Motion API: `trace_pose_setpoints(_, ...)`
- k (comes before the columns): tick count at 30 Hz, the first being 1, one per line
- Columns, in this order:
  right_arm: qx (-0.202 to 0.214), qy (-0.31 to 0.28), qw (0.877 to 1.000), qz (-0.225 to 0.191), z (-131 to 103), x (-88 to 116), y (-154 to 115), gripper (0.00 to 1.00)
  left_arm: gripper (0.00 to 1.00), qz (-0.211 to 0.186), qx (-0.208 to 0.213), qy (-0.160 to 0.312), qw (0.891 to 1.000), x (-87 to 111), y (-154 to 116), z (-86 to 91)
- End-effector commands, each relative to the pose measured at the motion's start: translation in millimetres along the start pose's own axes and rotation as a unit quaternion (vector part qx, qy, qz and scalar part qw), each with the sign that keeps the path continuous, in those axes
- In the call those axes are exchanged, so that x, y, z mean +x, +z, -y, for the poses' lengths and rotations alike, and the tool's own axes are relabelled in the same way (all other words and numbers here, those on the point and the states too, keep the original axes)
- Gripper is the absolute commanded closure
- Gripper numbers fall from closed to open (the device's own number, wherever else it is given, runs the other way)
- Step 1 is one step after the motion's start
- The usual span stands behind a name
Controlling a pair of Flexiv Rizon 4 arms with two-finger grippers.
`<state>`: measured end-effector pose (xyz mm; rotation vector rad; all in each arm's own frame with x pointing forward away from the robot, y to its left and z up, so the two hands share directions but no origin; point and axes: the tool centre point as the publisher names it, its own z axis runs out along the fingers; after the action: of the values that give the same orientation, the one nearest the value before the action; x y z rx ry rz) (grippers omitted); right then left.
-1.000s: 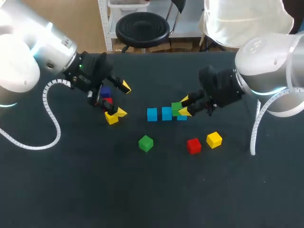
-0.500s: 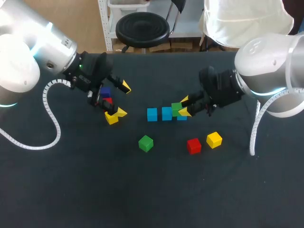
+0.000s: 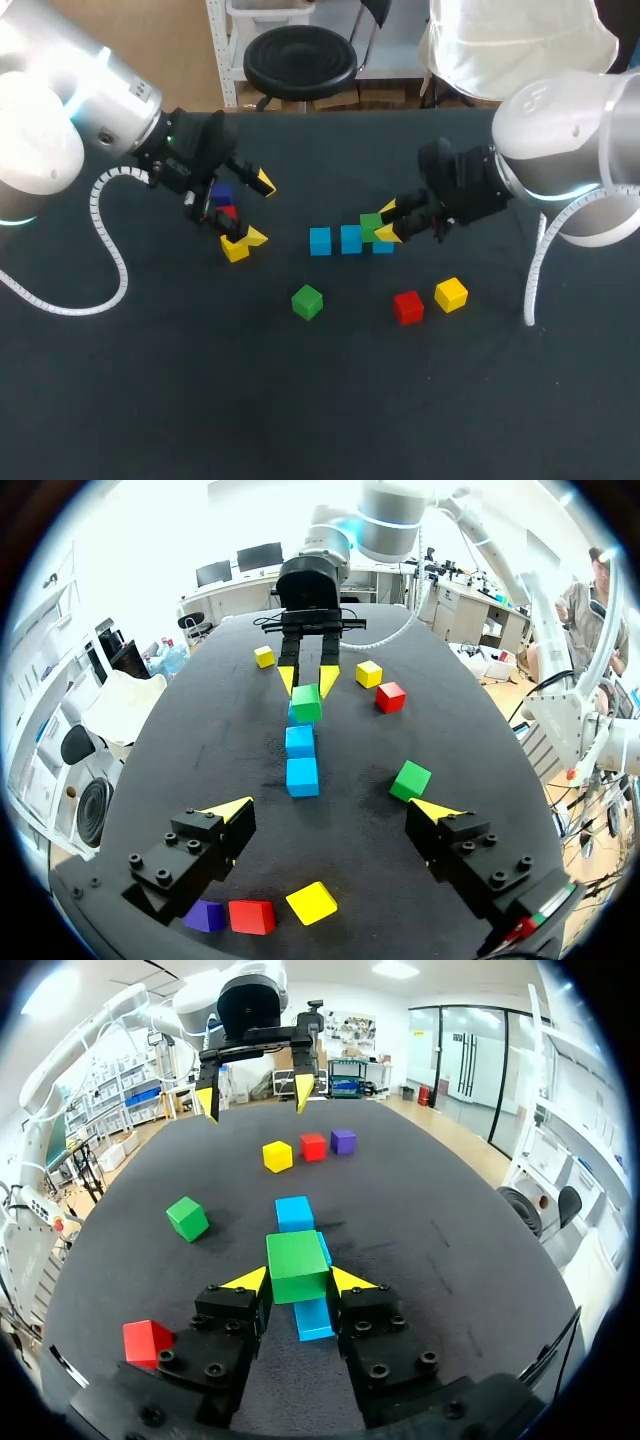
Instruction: Place the blue cubes, place green cubes on the blue cubes, place the yellow cubes on the green cubes, then place the red cubes on the yellow cubes, and place purple cube on the red cubes.
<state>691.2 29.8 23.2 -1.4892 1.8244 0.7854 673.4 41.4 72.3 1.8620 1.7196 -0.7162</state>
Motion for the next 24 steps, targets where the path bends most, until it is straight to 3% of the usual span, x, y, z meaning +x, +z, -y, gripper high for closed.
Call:
trace_pose_setpoints(1,-0.002,0.0,1.0,0.002,1.9,0.5,1.1,1.0,0.0,0.002,0.0,0.002,1.0,1.2,-0.1,-0.2)
trace_pose_setpoints(24,-0.007,-0.002,1.0,0.002,3.6,0.5,4.1,1.0,0.0,0.002,0.0,0.002,1.0,1.2,-0.1,-0.2)
